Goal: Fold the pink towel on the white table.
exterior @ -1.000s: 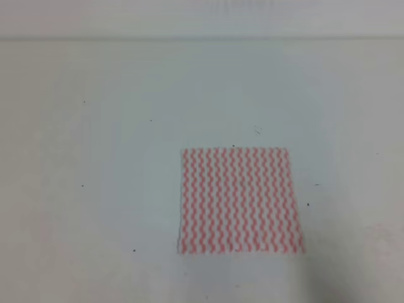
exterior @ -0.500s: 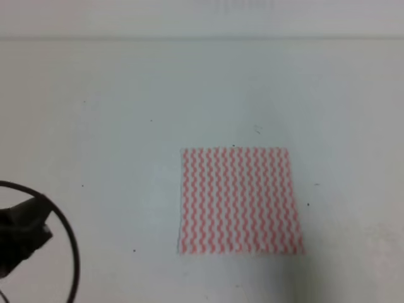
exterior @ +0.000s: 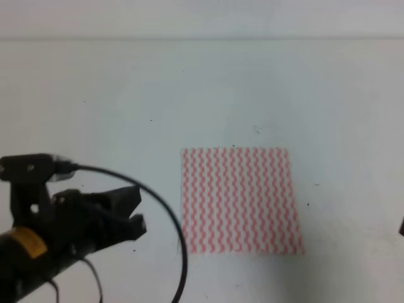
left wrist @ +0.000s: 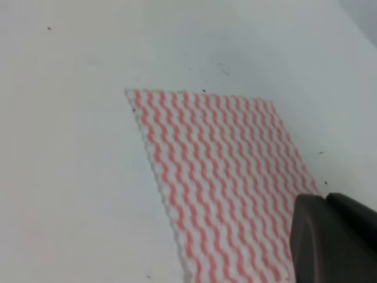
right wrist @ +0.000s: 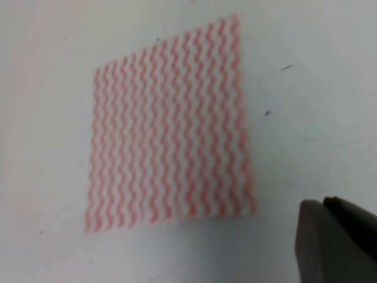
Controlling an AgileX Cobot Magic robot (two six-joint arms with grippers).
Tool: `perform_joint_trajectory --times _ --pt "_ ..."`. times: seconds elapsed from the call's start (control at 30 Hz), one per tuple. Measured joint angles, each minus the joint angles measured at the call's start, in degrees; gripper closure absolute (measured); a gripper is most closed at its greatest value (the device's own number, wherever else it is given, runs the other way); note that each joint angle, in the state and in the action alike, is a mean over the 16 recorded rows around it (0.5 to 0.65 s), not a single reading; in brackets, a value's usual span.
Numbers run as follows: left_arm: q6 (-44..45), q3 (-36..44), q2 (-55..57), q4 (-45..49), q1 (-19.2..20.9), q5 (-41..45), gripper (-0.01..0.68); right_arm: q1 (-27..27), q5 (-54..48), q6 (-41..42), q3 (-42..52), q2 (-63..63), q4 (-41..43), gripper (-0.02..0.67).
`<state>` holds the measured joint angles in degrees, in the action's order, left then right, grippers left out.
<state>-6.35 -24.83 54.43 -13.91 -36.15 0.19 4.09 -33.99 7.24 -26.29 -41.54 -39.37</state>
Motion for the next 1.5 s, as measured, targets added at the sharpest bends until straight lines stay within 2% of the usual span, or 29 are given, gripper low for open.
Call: perform_joint_trajectory --times 0.17,0.4,0.63,0.9,1.1,1.37,1.5 --pt "0.67 -2.78 4.29 1.0 -1.8 -0.02 0.678 3.08 -0.02 4.65 -1.28 -4.4 -5.69 0.667" --pt "1.34 -4.67 6.85 1.28 -1.97 3.08 0.678 11.29 3.16 7.6 -3.88 -11.8 -10.02 0.667" --pt "1.44 -4.79 7.01 0.04 -1.93 6.91 0.677 18.2 7.15 7.48 -7.42 -21.03 -8.08 0.667" --pt "1.91 -4.85 6.93 -3.48 -1.92 8.5 0.677 20.15 8.33 7.44 -11.49 -30.99 -4.27 0.662" --pt "3.57 -5.34 7.01 -7.36 -1.93 10.07 0.677 20.15 8.23 6.95 -13.02 -36.2 -2.29 0.608" --pt "6.41 -10.48 7.05 -8.93 -1.8 20.88 0.677 20.15 8.24 5.48 -13.33 -39.34 -0.77 0.466" --pt "7.31 -13.34 7.24 -8.15 -0.52 25.87 0.677 20.13 8.27 4.49 -13.33 -39.75 -0.34 0.408"
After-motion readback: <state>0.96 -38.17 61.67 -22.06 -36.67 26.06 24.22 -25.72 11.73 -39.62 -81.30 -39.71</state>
